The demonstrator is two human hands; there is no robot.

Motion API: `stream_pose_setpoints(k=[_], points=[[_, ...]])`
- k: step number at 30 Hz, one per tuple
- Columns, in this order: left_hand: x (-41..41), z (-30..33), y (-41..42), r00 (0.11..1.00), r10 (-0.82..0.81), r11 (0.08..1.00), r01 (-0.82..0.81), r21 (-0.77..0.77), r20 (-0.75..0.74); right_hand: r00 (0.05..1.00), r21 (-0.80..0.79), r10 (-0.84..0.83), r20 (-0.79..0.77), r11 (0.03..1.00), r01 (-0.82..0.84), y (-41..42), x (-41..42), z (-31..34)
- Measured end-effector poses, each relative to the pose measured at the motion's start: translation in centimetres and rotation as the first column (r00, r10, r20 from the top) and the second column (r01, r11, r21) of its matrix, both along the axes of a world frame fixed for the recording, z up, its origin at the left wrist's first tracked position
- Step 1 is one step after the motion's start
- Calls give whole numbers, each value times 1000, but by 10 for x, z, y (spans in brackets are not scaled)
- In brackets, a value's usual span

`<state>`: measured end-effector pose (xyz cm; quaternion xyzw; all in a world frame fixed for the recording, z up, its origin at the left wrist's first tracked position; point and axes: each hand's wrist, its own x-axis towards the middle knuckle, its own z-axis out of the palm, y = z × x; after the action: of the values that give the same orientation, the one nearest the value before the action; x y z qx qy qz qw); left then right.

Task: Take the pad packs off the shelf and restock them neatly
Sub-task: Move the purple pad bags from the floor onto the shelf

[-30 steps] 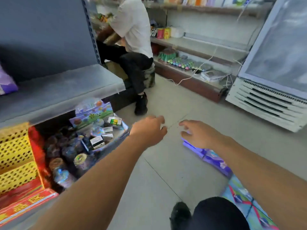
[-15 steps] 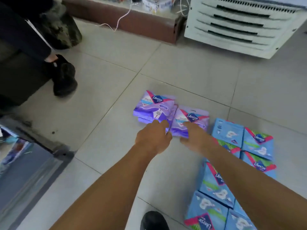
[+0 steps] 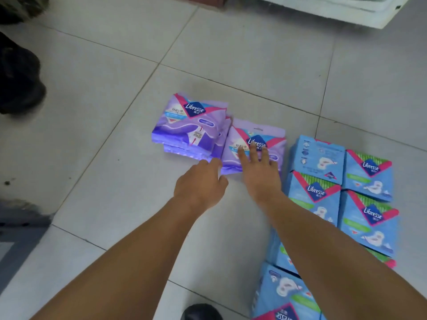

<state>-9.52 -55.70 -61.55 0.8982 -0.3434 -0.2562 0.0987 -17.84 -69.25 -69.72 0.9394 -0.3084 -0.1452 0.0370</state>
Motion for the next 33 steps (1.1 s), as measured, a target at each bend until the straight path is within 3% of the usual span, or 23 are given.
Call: stream_pose_setpoints(k=[3, 8, 12, 14, 18, 22, 25, 29, 30, 32, 33], points=[[-2, 3, 7, 1000, 23, 1000, -23, 10, -16, 999, -26, 48, -10, 998, -49, 12, -11, 5], [-8, 17, 32, 975, 171, 985, -171, 15, -140, 981, -16, 100, 167, 995, -99, 41, -37, 37], [-20, 52, 61, 835, 368, 909, -416, -32, -410, 897, -74, 219, 384, 976, -206, 74, -48, 83], [-27, 79, 77, 719, 383, 802, -570, -177, -580, 815, -125, 304, 493, 952, -279, 95, -42, 111], [-29, 147, 127, 522, 380, 438, -829, -349, -764, 686, -174, 439, 580, 890, -422, 140, -14, 184], [-19, 223, 207, 490, 341, 162, -871, -463, -802, 536, -31, 524, 662, 734, -679, 192, 17, 274], [-17, 279, 281, 523, 343, 29, -836, -547, -780, 498, 138, 371, 784, 678, -722, 245, 28, 335], [-35, 345, 376, 567, 398, -102, -753, -650, -721, 539, 469, -42, 841, 551, -690, 323, 40, 406], [-41, 358, 398, 578, 395, -135, -733, -667, -714, 608, 601, -150, 780, 451, -660, 343, 42, 423], [-55, 382, 440, 594, 369, -195, -702, -685, -715, 770, 808, -246, 589, 153, -569, 384, 45, 451], [-61, 393, 460, 603, 361, -218, -687, -693, -711, 789, 817, -217, 575, 101, -568, 403, 45, 461]])
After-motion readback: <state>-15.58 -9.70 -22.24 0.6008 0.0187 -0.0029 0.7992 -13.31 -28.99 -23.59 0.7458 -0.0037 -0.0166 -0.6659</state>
